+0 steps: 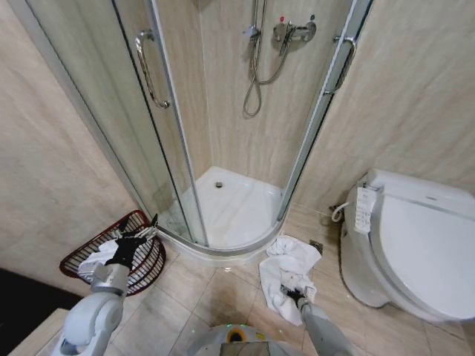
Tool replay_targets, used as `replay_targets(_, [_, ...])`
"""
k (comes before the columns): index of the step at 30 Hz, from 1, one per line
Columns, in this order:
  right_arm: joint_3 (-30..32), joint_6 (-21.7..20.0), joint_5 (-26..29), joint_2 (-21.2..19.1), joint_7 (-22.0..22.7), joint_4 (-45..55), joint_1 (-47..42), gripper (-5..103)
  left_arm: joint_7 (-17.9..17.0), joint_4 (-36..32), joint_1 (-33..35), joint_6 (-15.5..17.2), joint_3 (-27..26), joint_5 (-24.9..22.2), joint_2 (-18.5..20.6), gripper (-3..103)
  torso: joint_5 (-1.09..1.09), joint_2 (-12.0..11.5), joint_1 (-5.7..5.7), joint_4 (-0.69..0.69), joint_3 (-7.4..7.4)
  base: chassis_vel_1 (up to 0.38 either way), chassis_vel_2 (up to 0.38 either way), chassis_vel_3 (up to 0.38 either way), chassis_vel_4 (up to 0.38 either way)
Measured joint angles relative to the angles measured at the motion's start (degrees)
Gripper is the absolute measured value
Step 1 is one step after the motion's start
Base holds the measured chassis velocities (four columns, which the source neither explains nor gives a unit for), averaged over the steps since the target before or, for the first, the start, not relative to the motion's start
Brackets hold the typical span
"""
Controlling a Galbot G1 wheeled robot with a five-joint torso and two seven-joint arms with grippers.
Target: Discard the used towel into the hamper.
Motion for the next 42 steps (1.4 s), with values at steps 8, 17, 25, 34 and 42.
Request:
replay_targets(8, [0.0, 0.2, 0.1, -0.6, 0.0, 1.2, -0.7, 38, 0.0, 0.0, 0.0, 0.0, 0.0, 0.0, 0.0, 100, 0.01, 0.0, 0.00, 0.00, 0.00, 0.000, 0.000, 0.000, 0.000])
replay_targets(17, [1.0, 2.6, -0.7, -0.9, -0.7, 2.7, -1.9, 5, 0.0, 0.0, 0.0, 0.0, 0.0, 0.0, 0.0, 100, 0.01, 0.0, 0.00, 0.00, 0.00, 0.000, 0.000, 0.000, 0.000])
replay_targets(25, [4.1, 7.9, -5.1, -0.8, -0.8, 6.5, -4.3, 4, 0.0, 0.0, 0.0, 0.0, 0.0, 0.0, 0.0, 100, 0.02, 0.0, 0.01, 0.00, 0.00, 0.000, 0.000, 0.000, 0.000])
replay_targets(34, [7.7, 12.7, -7.3, -0.5, -0.4, 24.6, -14.5, 4, 0.0, 0.0, 0.0, 0.0, 0.0, 0.0, 0.0, 100, 0.01, 0.0, 0.00, -0.01, 0.00, 0.000, 0.000, 0.000, 0.000])
replay_targets(42, [10.8, 14.6, -4.5, 0.0, -0.6, 46.8, -26.6, 4, 0.0, 0.0, 0.0, 0.0, 0.0, 0.0, 0.0, 100, 0.00, 0.0, 0.00, 0.00, 0.00, 0.000, 0.000, 0.000, 0.000])
